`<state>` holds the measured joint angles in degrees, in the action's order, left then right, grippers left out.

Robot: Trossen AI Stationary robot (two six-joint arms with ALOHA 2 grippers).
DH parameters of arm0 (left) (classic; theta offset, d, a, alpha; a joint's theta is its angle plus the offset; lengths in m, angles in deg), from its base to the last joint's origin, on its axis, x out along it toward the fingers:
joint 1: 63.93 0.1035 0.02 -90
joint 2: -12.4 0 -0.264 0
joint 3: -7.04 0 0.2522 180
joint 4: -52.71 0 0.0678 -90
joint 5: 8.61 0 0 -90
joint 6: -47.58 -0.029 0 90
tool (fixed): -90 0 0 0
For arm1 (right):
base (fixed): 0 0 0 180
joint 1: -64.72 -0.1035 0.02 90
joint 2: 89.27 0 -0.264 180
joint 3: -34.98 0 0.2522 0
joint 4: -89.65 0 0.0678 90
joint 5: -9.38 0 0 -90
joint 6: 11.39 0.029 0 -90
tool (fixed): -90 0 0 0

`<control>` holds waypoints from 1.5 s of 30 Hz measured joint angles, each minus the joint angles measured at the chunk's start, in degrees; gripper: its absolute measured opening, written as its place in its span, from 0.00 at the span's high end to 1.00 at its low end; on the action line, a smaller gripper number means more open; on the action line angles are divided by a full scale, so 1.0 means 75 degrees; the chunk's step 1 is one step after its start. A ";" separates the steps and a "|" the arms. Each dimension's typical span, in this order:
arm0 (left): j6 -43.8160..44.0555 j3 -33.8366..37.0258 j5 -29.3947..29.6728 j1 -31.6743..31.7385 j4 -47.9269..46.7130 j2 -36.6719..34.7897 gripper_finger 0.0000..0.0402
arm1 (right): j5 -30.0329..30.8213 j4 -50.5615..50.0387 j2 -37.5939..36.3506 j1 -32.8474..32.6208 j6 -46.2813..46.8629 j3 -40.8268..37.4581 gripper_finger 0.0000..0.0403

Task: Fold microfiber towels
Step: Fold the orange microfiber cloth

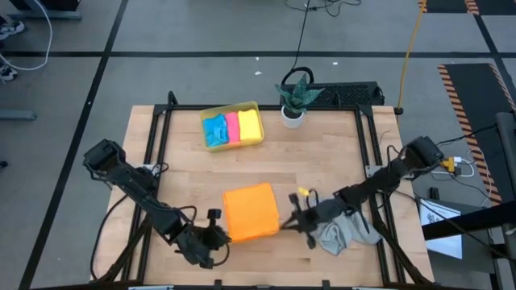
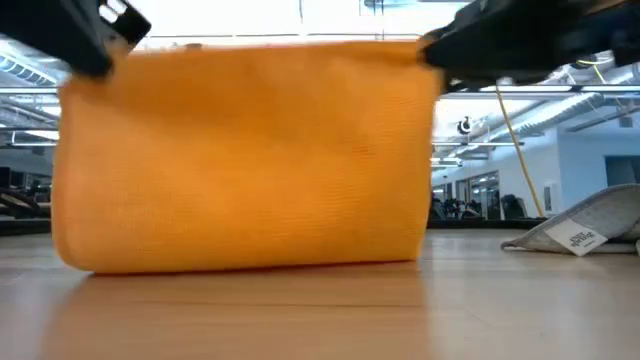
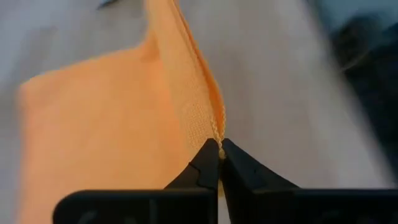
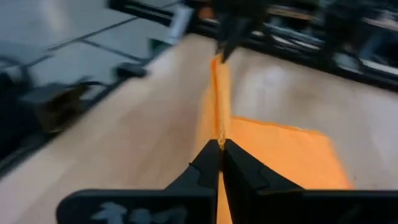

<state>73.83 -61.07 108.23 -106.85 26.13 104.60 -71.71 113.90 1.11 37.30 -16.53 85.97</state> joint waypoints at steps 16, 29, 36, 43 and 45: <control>0.0563 0.0178 0.0893 0.0973 -0.1294 0.0035 0.98 | 0.0354 -0.0404 0.0230 0.1389 0.0739 -0.0003 0.99; -0.0446 0.0160 -0.1053 0.0503 0.0986 -0.0006 0.96 | -0.3749 -0.0973 -0.0244 0.0795 0.1080 0.0009 0.99; -0.0756 0.0160 -0.0804 0.0483 0.1165 -0.0006 0.97 | -0.4546 -0.0234 -0.0244 0.0796 0.0870 0.0009 0.99; -0.1057 0.0169 -0.0420 0.0429 0.1236 -0.0006 0.99 | -0.3058 -0.0097 -0.0250 0.0941 0.1188 0.0003 0.99; -0.1052 0.0169 -0.0395 0.0357 0.1242 -0.0033 0.98 | -0.3638 -0.0300 -0.0250 0.0988 0.1263 0.0000 0.99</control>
<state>65.93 -59.80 105.27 -104.17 35.44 104.35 -99.00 111.65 -0.76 44.71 -7.06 85.97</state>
